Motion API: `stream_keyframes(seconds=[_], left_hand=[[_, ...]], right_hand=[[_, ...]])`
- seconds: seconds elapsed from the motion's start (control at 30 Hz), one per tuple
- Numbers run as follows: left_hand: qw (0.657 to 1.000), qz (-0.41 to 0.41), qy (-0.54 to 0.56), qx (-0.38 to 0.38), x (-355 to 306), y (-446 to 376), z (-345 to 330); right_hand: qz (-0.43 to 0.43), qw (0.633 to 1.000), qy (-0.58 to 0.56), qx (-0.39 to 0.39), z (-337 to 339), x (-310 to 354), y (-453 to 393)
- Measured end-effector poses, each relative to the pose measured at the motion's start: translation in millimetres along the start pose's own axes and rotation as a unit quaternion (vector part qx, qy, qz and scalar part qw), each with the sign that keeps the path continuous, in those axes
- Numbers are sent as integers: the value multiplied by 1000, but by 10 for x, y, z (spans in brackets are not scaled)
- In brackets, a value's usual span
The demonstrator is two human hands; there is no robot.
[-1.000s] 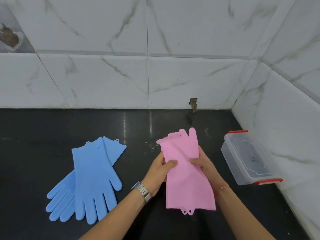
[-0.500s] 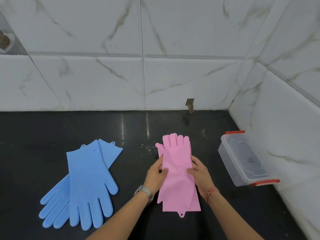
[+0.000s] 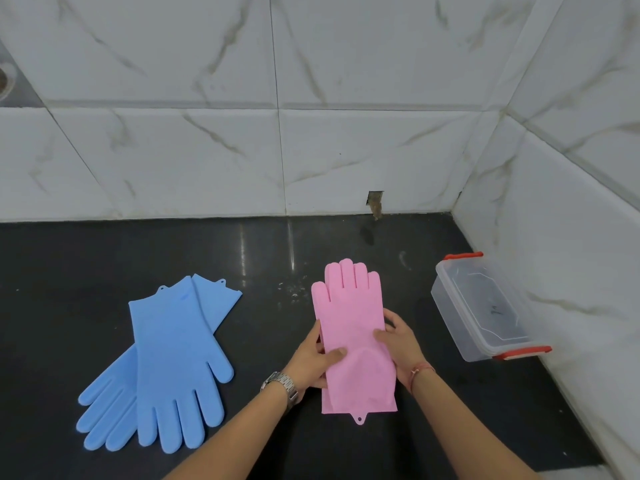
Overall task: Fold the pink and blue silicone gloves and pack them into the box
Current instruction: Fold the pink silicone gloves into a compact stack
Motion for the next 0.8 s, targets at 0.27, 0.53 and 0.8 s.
stream_keyframes(seconds=[0.27,0.53,0.8], left_hand=[[991,75,-83,-78,197,59,145],[956,67,-267,-102,118,118,113],[944,72,-285,-148,103,123,169]], right_hand=[[5,994,103,22,-56,54,13],[8,972,227,63,-141,30,77],[13,957,288,28,-189,118,56]])
Point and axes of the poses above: each hand's wrist, its own y-axis away from the middle knuckle, its own z-axis out of the back of the hand, x = y × z, the point moved 9 cm from there along -y, towards the middle knuckle, and after that the axes turned 14 degrees about x, right-handed, at the moved point
